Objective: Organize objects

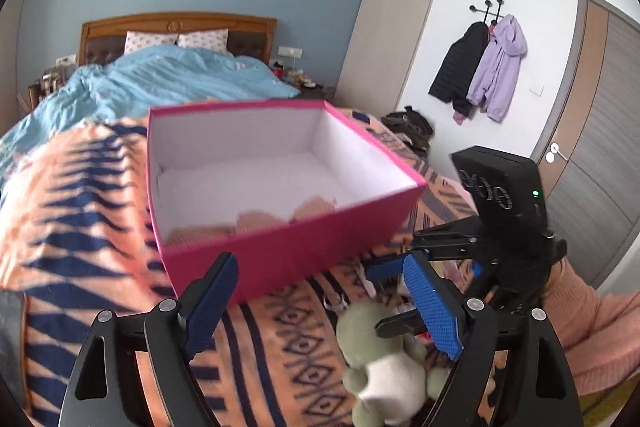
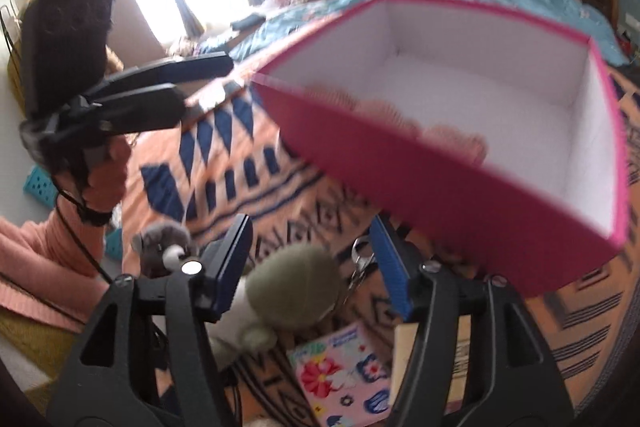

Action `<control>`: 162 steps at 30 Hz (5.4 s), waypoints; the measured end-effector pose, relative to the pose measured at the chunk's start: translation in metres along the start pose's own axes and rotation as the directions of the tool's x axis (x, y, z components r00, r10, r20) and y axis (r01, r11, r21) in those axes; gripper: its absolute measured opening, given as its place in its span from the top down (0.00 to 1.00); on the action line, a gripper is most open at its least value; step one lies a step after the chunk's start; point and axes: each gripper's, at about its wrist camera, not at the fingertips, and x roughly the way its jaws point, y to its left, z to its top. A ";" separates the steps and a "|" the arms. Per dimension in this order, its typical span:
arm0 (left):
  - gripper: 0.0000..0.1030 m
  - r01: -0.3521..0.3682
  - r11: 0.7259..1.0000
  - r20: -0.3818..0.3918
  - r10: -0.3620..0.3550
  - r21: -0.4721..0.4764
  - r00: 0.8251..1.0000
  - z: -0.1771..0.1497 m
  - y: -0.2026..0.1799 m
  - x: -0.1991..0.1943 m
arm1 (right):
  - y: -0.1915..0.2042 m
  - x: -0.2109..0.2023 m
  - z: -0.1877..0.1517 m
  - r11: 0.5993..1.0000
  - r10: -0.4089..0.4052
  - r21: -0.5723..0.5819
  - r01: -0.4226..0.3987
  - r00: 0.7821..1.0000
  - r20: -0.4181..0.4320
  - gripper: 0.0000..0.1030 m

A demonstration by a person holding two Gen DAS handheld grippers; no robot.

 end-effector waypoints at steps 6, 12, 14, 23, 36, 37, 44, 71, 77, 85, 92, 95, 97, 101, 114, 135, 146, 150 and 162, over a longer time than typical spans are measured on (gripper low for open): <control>0.16 0.013 1.000 -0.063 -0.015 -0.027 0.998 -0.025 -0.003 0.006 | 0.005 0.030 -0.015 0.999 0.041 -0.002 -0.041 0.995 -0.091 0.32; 0.16 0.040 0.999 -0.087 -0.042 -0.025 0.995 -0.037 -0.009 0.004 | -0.007 0.023 -0.016 0.996 0.008 0.087 -0.005 0.999 -0.035 0.44; 0.16 0.058 0.998 -0.094 -0.058 -0.004 0.994 -0.039 -0.016 0.003 | -0.011 0.017 -0.014 0.992 -0.034 0.125 0.035 0.999 -0.008 0.44; 0.17 -0.054 0.993 -0.235 0.077 0.101 0.969 -0.049 -0.037 0.033 | -0.025 0.008 0.001 0.930 -0.125 0.358 0.087 0.988 0.087 0.48; 0.22 -0.109 0.986 -0.180 0.085 -0.127 0.980 -0.043 0.014 0.007 | -0.012 0.006 -0.007 0.966 -0.142 0.221 0.134 0.990 0.017 0.48; 0.22 -0.063 0.990 -0.169 0.041 -0.127 0.985 -0.044 0.011 0.003 | -0.014 0.003 -0.006 0.964 -0.147 0.226 0.138 0.989 0.026 0.43; 0.22 0.032 0.999 -0.221 -0.030 0.005 0.975 -0.049 -0.026 0.005 | -0.024 0.022 0.007 0.972 -0.062 0.228 0.052 0.997 0.036 0.40; 0.62 0.001 1.000 -0.085 -0.002 -0.018 0.996 0.016 -0.034 -0.025 | 0.005 -0.043 0.001 0.965 -0.127 0.253 0.071 0.968 0.216 0.46; 0.59 -0.040 0.998 0.010 0.039 0.052 0.999 0.056 -0.027 -0.032 | 0.010 -0.073 0.030 0.974 -0.160 0.206 0.099 0.939 0.306 0.46; 0.56 -0.106 0.992 0.039 0.103 0.063 0.994 0.101 -0.002 -0.003 | 0.000 -0.079 0.093 0.969 -0.243 0.134 0.207 0.901 0.360 0.45; 0.55 -0.133 0.991 -0.037 0.133 0.019 0.990 0.107 0.033 0.042 | -0.041 -0.044 0.120 0.962 -0.254 0.176 0.209 0.922 0.291 0.45; 0.55 -0.141 0.990 -0.088 0.141 0.009 0.986 0.101 0.044 0.063 | -0.056 -0.026 0.118 0.957 -0.257 0.199 0.211 0.934 0.249 0.45; 0.55 -0.146 0.989 -0.122 0.145 0.000 0.982 0.097 0.050 0.074 | -0.066 -0.012 0.115 0.953 -0.260 0.216 0.214 0.942 0.212 0.45; 0.55 -0.178 0.984 -0.184 0.176 0.007 0.967 0.088 0.058 0.095 | -0.082 0.011 0.110 0.948 -0.241 0.247 0.201 0.960 0.144 0.45; 0.37 -0.246 0.969 -0.073 0.247 0.022 0.966 0.077 0.044 0.060 | -0.072 0.010 0.095 0.958 -0.216 0.220 0.182 0.966 0.139 0.45; 0.18 0.050 0.998 0.043 -0.049 -0.024 0.998 0.002 -0.005 -0.068 | 0.025 -0.082 -0.011 0.998 0.012 0.059 -0.029 0.963 0.268 0.35; 0.18 0.038 0.999 0.013 -0.038 0.012 0.999 -0.054 -0.024 -0.102 | 0.058 -0.042 -0.063 0.994 0.102 0.016 -0.104 0.990 0.097 0.35; 0.18 -0.009 1.000 -0.044 0.010 0.013 0.999 -0.071 -0.023 -0.100 | 0.070 -0.021 -0.073 0.990 0.141 -0.004 -0.141 0.990 0.032 0.35; 0.20 0.005 0.994 -0.182 -0.024 -0.106 0.983 -0.107 -0.001 -0.056 | 0.092 0.049 -0.091 0.987 0.152 -0.027 -0.157 0.978 -0.140 0.57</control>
